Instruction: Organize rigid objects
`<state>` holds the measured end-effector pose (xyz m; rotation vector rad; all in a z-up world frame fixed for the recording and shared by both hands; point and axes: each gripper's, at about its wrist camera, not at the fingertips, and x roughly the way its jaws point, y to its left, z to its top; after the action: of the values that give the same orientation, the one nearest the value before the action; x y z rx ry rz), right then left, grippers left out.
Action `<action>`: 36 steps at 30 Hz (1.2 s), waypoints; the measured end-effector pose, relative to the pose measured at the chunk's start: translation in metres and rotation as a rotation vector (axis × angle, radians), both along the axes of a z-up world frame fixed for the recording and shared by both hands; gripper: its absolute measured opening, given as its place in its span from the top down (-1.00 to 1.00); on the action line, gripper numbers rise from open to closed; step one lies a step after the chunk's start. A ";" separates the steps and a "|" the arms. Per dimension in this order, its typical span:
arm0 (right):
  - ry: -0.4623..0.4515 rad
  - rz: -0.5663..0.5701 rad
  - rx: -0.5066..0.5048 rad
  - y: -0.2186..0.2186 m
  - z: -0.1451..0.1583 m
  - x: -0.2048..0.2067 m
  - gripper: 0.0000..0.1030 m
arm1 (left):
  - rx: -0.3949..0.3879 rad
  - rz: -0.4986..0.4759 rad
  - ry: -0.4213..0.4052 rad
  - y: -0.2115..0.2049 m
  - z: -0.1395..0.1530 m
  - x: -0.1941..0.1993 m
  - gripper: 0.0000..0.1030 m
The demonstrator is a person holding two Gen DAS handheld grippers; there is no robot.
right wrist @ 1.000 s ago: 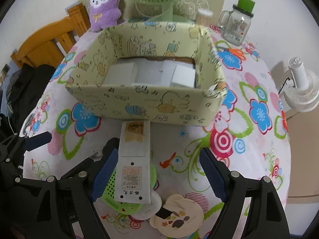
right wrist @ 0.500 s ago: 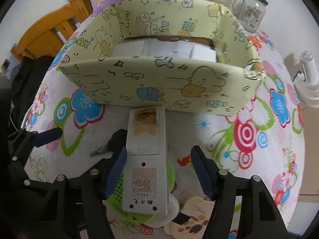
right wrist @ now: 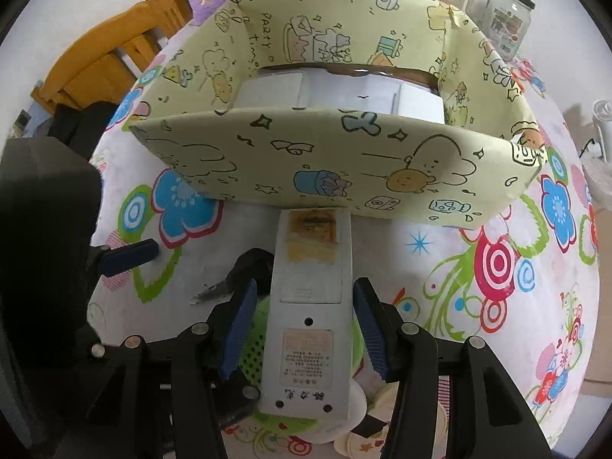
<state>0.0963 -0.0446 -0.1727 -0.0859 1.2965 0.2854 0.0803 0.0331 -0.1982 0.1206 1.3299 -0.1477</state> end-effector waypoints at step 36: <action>-0.008 -0.088 -0.036 -0.053 -0.004 -0.007 0.07 | -0.023 -0.032 -0.059 -0.050 0.017 -0.013 0.73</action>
<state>0.0894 -0.0978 -0.1765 -0.0597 1.2937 0.1863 0.0670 -0.0169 -0.1808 0.1258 1.2676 -0.1857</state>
